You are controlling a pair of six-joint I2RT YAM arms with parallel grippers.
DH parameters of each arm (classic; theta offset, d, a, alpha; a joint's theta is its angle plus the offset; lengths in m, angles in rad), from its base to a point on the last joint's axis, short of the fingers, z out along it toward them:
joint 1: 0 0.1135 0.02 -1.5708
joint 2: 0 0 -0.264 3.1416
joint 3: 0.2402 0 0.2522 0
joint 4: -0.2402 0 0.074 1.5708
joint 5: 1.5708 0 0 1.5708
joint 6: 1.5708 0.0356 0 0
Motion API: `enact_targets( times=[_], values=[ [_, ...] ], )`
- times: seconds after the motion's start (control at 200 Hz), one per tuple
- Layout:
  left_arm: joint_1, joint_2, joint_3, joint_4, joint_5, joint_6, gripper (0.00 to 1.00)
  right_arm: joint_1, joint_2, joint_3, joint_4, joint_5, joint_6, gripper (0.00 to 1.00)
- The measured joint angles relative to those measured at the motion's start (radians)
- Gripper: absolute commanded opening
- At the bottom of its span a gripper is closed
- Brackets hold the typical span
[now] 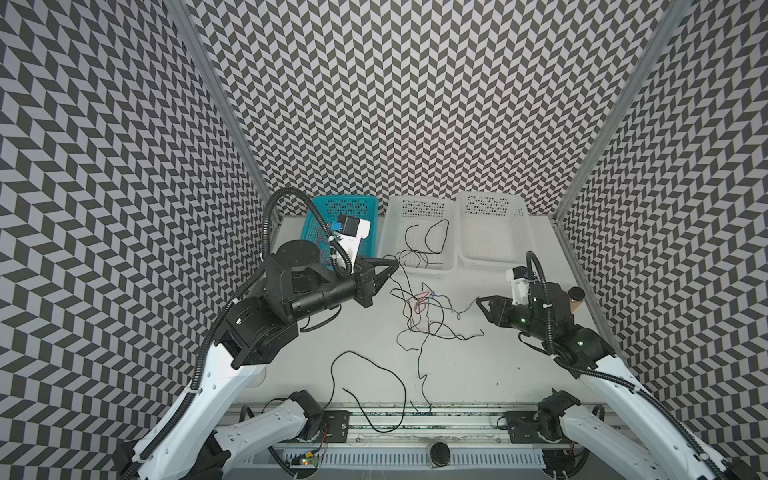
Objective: Untangle the cables
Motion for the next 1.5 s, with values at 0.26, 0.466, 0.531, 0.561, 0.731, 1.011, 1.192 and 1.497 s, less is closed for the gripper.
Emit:
enact_targets(
  times=[0.26, 0.466, 0.531, 0.561, 0.731, 1.011, 1.192, 1.497],
  values=[
    [0.000, 0.034, 0.000, 0.022, 0.039, -0.018, 0.00, 0.194, 0.019, 0.034, 0.200, -0.109, -0.083, 0.58],
    [0.000, 0.033, 0.012, 0.027, 0.054, -0.021, 0.00, 0.277, 0.138, 0.046, 0.260, -0.114, -0.166, 0.58],
    [0.000, 0.031, 0.014, 0.027, 0.062, -0.021, 0.00, 0.278, 0.147, 0.035, 0.286, -0.115, -0.173, 0.58],
    [0.000, 0.030, 0.014, 0.027, 0.067, -0.021, 0.00, 0.280, 0.146, 0.026, 0.303, -0.116, -0.176, 0.58],
    [0.000, 0.023, 0.014, 0.034, 0.090, -0.022, 0.00, 0.285, 0.144, -0.035, 0.415, -0.109, -0.209, 0.58],
    [0.000, 0.023, 0.102, 0.082, 0.147, -0.042, 0.00, 0.296, 0.149, -0.138, 0.591, -0.077, -0.220, 0.57],
    [0.000, 0.032, 0.112, 0.085, 0.145, -0.044, 0.00, 0.363, 0.093, -0.121, 0.631, -0.064, -0.240, 0.56],
    [0.000, 0.079, 0.109, 0.050, 0.122, -0.032, 0.00, 0.465, 0.053, 0.044, 0.586, -0.044, -0.327, 0.57]
  ],
)
